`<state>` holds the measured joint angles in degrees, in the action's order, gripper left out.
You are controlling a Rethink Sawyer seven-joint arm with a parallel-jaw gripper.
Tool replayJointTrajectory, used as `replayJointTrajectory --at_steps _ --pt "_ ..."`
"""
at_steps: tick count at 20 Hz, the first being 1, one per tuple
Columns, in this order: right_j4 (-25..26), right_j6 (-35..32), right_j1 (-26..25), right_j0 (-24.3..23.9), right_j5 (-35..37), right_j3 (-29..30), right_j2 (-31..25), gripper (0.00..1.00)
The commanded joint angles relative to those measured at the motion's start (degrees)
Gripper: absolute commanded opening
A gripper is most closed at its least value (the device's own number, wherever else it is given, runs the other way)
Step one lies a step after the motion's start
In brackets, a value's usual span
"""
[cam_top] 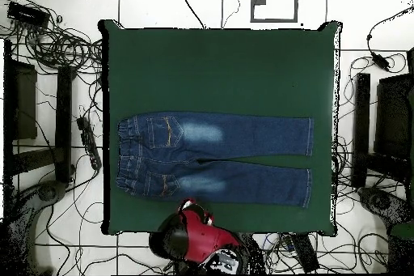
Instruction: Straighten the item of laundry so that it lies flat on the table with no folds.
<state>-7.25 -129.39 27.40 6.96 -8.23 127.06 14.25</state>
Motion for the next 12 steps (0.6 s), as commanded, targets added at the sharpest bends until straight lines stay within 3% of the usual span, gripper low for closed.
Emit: replayJointTrajectory --at_steps 1,6,9,12 --pt "0.6 -7.0 -1.9 -1.6 -4.6 -7.2 -5.5 1.00" --pt "0.8 -5.7 -2.1 -2.0 -1.6 -7.7 -5.4 1.00" --pt "3.5 -5.9 -5.3 -8.9 -1.3 -7.1 -11.5 1.00" --pt "5.7 -5.5 -8.8 -11.2 -3.7 -8.6 -13.4 1.00"
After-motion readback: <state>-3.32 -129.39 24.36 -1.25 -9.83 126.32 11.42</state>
